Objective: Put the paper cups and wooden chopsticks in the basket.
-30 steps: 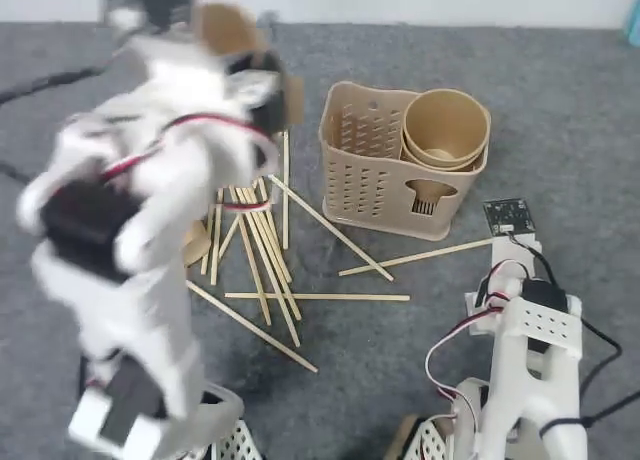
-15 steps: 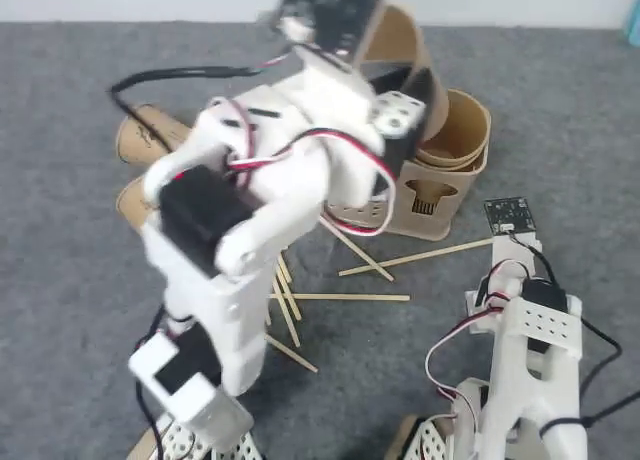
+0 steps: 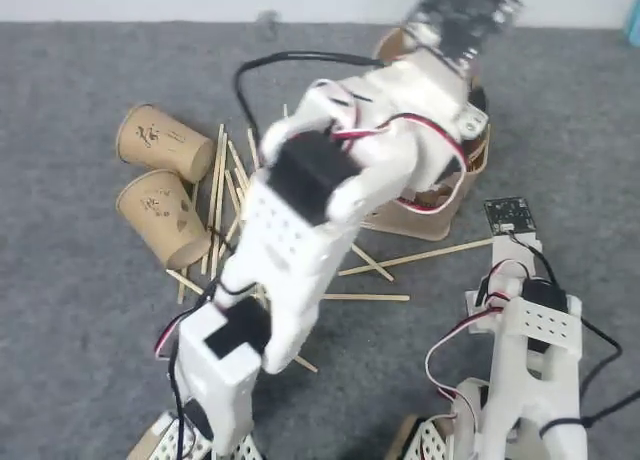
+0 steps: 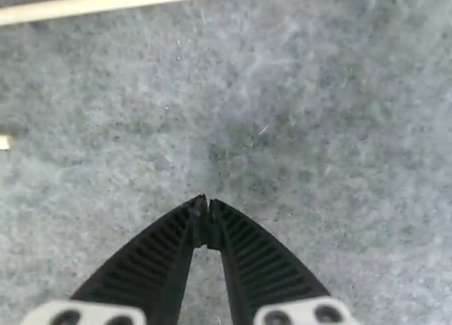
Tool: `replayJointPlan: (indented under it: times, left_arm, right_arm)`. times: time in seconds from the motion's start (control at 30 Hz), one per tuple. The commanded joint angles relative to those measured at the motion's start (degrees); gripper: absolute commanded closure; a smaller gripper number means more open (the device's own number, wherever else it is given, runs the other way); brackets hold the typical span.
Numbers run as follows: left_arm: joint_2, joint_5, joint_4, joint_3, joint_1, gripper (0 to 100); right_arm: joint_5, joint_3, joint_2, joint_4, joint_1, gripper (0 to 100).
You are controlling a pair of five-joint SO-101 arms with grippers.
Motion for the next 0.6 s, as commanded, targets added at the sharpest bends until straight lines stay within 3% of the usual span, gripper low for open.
replayJointPlan:
  times: [0.0, 0.33, 0.57]
  left_arm:
    - [1.1, -3.3, -3.1, -1.4, 0.4, 99]
    - [5.2, -3.9, -4.7, -1.2, 0.4, 99]
    - [7.2, -9.0, 1.6, -1.2, 0.7, 99]
  right_arm:
    - [0.0, 0.4, -1.7, -0.7, -2.0, 99.1]
    - [2.1, 0.5, -1.7, -0.7, -2.3, 99.1]
    - [2.2, 0.5, -1.7, -0.7, -2.3, 99.1]
